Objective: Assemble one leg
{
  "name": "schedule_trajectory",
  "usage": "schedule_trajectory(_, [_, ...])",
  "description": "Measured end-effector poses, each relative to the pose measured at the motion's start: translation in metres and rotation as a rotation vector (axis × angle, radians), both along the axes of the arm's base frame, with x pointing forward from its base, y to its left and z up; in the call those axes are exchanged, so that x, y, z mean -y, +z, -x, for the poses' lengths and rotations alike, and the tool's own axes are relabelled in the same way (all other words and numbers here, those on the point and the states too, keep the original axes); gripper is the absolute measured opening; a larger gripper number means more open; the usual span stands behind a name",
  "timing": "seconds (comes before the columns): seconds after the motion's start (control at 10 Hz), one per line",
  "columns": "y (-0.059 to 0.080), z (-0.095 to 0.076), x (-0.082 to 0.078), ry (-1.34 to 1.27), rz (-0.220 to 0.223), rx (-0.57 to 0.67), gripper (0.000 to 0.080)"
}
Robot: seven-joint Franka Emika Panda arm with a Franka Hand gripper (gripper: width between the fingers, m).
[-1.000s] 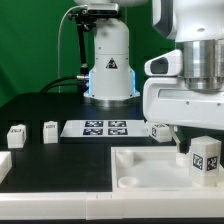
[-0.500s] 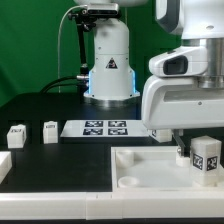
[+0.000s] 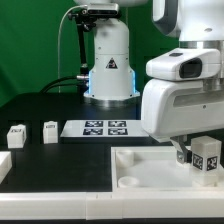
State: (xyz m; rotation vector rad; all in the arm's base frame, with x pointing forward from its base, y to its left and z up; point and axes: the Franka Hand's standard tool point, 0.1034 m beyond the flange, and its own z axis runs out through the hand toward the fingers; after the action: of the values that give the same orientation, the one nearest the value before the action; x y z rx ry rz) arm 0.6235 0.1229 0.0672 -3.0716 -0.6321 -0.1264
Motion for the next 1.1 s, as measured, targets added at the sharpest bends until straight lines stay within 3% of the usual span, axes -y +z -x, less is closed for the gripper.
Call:
schedule_trajectory(0.3, [-0.0002, 0.0001, 0.0001, -0.001, 0.0, 0.0, 0.0287])
schedule_trajectory(0.6, [-0.0002, 0.0, 0.0003, -0.021, -0.002, -0.001, 0.0288])
schedule_trajectory(1.1, [-0.0015, -0.0009, 0.0025, -0.78, -0.074, -0.007, 0.029])
